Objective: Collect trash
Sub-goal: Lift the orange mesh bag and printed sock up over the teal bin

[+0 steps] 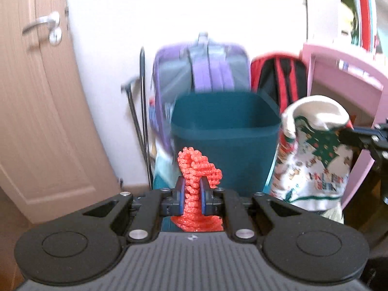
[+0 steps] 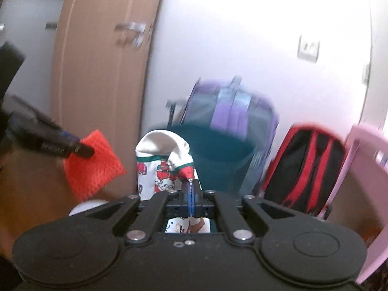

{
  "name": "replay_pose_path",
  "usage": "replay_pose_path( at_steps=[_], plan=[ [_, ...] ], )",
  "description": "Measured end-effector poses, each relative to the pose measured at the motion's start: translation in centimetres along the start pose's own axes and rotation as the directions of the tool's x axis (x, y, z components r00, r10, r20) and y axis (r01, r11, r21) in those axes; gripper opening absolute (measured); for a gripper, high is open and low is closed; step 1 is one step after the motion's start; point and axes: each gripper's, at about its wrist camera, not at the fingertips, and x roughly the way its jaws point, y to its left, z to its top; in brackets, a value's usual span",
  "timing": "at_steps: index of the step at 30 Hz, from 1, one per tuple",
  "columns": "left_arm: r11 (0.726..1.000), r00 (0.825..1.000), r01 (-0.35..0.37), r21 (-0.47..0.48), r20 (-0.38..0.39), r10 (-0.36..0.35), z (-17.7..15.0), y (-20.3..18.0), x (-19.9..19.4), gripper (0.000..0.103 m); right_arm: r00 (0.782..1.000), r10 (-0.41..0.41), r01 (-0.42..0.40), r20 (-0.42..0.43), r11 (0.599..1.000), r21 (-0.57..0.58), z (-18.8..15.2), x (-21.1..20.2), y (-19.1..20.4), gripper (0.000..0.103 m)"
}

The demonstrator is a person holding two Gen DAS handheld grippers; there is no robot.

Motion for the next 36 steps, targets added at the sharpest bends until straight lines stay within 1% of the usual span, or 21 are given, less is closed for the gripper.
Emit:
replay_pose_path(
  at_steps=[3,6,8,11,13,16,18,21,26,28,32,36],
  plan=[
    [1.000,0.999,-0.007,0.010,0.052,0.007,3.6,-0.9,-1.4,0.012,0.998,-0.034,0.034,0.049,0.999,-0.002,3.7,0.2,-1.0,0.001],
    [1.000,0.996,-0.012,0.006,0.088,0.011,6.7,-1.5,-1.7,0.012,0.996,-0.056,0.055,0.074,0.998,0.015,6.6,1.1,-2.0,0.001],
    [1.000,0.994,-0.020,0.017,0.110,0.018,8.8,-2.0,-1.3,0.012,0.994,-0.066,0.064,0.084,0.998,0.030,8.1,1.9,-2.8,0.001],
    [0.999,0.991,-0.033,0.029,0.132,0.029,11.1,-2.6,-0.4,0.012,0.990,-0.091,0.087,0.104,0.995,0.045,10.2,3.8,-3.7,0.001],
    [0.999,0.990,-0.036,0.034,0.138,0.031,12.3,-2.8,0.5,0.012,0.990,-0.093,0.086,0.105,0.994,0.064,11.5,5.0,-4.3,0.001],
    [0.998,0.990,-0.047,0.046,0.137,0.041,13.8,-3.2,2.4,0.012,0.991,-0.094,0.086,0.092,0.993,0.085,12.5,7.5,-4.8,0.001],
    [0.998,0.992,-0.046,0.042,0.121,0.041,14.4,-3.2,4.2,0.012,0.993,-0.088,0.080,0.075,0.992,0.098,12.4,9.2,-5.0,0.001],
    [0.998,0.996,-0.041,0.039,0.084,0.038,14.4,-3.1,7.3,0.012,0.997,-0.069,0.065,0.033,0.991,0.113,11.6,11.9,-5.1,0.001],
    [0.999,1.000,-0.030,0.032,0.010,0.030,13.0,-2.9,12.8,0.012,0.998,-0.038,0.044,-0.050,0.989,0.142,9.2,16.9,-5.8,0.001],
    [1.000,1.000,-0.019,0.024,-0.017,0.019,12.3,-2.7,14.8,0.012,0.997,-0.019,0.031,-0.079,0.988,0.153,8.0,18.2,-5.8,0.001],
    [1.000,0.997,0.001,0.025,-0.072,0.000,11.0,-2.7,18.2,0.012,0.989,0.014,0.011,-0.149,0.986,0.164,5.9,20.8,-5.9,0.001],
    [0.999,0.991,0.023,0.027,-0.132,-0.020,9.9,-2.7,20.8,0.012,0.973,0.044,-0.003,-0.225,0.984,0.179,4.0,22.9,-6.0,0.002]
  ],
)
